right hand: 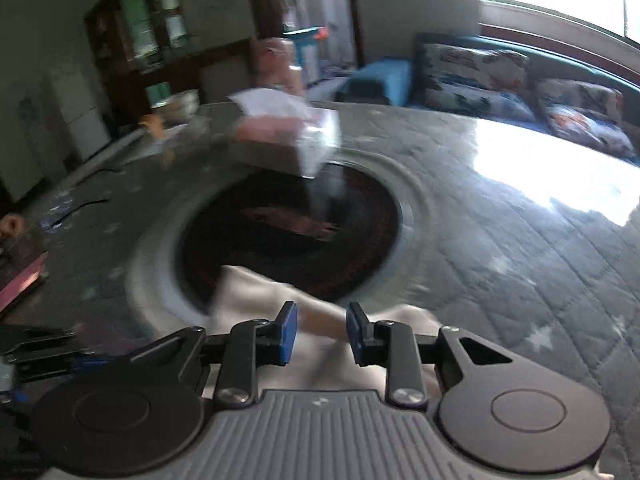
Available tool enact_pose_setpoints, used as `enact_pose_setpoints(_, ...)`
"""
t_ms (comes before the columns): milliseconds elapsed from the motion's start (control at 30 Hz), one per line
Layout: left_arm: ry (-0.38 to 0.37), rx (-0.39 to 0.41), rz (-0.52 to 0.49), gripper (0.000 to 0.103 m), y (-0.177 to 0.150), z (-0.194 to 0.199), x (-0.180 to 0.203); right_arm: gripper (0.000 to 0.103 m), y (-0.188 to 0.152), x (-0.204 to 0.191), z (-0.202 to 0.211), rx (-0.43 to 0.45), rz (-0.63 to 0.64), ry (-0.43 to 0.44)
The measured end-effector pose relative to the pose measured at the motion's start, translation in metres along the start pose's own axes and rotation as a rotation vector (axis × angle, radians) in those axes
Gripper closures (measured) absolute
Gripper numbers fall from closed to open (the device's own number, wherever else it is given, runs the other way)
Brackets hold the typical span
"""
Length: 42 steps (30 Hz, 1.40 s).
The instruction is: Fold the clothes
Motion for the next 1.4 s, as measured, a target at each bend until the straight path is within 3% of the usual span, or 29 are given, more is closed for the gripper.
enact_pose_setpoints(233,0.002,-0.006,0.009,0.061,-0.001,0.0,-0.002,0.076,0.004,-0.033,-0.033,-0.037,0.099,0.025)
enact_pose_setpoints(367,0.005,0.002,-0.013,0.06,0.005,0.005,0.0,0.076,0.012,-0.021,-0.008,0.009,0.047,0.053)
enact_pose_setpoints(467,-0.002,0.02,-0.038,0.057,0.011,0.01,0.007,0.076,0.008,-0.001,0.029,0.039,0.058,-0.004)
enact_pose_setpoints(633,-0.063,0.045,-0.06,0.052,0.022,0.011,0.033,0.076,-0.025,0.056,0.084,0.033,0.008,-0.166)
enact_pose_setpoints(733,-0.122,0.025,-0.098,0.045,0.019,0.003,0.058,0.075,-0.056,0.091,0.106,0.01,-0.085,-0.235)
enact_pose_setpoints(900,-0.182,-0.025,-0.174,0.041,0.007,-0.014,0.099,0.075,-0.097,0.116,0.122,0.005,-0.212,-0.236)
enact_pose_setpoints(1200,-0.194,-0.075,-0.24,0.035,-0.015,-0.031,0.13,0.076,-0.112,0.114,0.105,0.002,-0.177,-0.246)
enact_pose_setpoints(1267,-0.192,-0.077,-0.245,0.033,-0.017,-0.032,0.132,0.079,-0.11,0.11,0.105,0.008,-0.163,-0.239)
enact_pose_setpoints(1333,-0.19,-0.078,-0.247,0.032,-0.017,-0.033,0.132,0.091,-0.112,0.111,0.102,0.0,-0.159,-0.256)
enact_pose_setpoints(1400,-0.19,-0.08,-0.246,0.031,-0.018,-0.033,0.132,0.093,-0.113,0.113,0.102,0.003,-0.157,-0.271)
Point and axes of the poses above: each gripper's, at about its wrist camera, not at the fingertips, and z roughly against the way its jaws point, x to its right, y to its top, the point moved 7 cm from there along -z, roughly the way its jaws point, and after that the axes turned 10 degrees about z, right-handed, at the moved point
